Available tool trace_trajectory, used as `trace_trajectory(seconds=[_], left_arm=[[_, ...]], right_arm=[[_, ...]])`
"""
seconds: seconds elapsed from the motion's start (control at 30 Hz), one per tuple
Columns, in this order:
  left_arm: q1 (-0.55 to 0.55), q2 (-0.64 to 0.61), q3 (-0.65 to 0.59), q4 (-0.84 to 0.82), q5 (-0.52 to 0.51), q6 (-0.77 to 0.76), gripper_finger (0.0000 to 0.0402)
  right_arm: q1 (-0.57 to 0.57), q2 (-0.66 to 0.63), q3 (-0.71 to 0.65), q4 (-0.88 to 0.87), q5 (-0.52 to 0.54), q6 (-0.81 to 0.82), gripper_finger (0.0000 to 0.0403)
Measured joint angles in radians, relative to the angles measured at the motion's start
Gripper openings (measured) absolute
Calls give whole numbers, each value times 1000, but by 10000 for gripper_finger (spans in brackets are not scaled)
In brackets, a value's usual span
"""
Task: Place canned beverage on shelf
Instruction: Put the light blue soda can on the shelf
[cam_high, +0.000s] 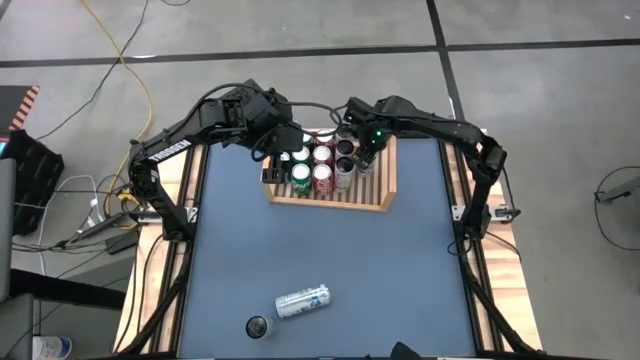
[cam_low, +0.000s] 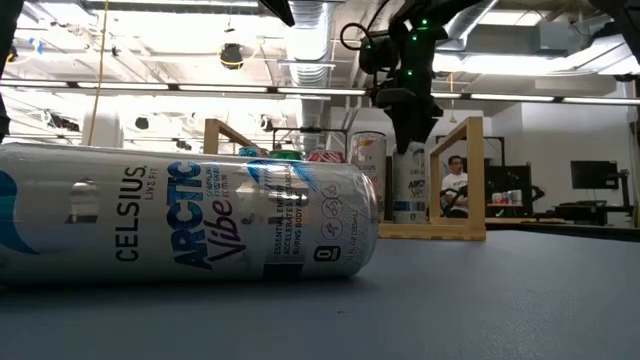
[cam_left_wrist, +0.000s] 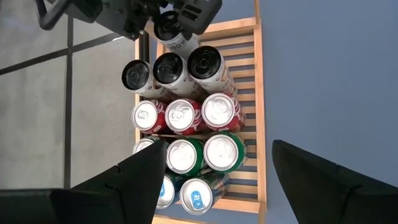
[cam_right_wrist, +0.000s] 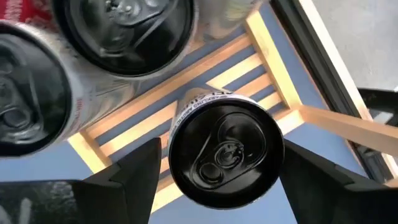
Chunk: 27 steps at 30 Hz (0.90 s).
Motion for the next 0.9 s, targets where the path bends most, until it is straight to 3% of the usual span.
trace_trajectory(seconds=[0.2, 0.63, 0.9], left_arm=[[0, 0, 0, 0, 0, 0, 279], [0, 0, 0, -1, 0, -15, 279], [0, 0, 0, -2, 0, -24, 279]], right_arm=[[2, 0, 16, -5, -15, -138, 299], [18, -2, 139, -101, -11, -713, 300], [4, -2, 136, -97, -10, -833, 300]])
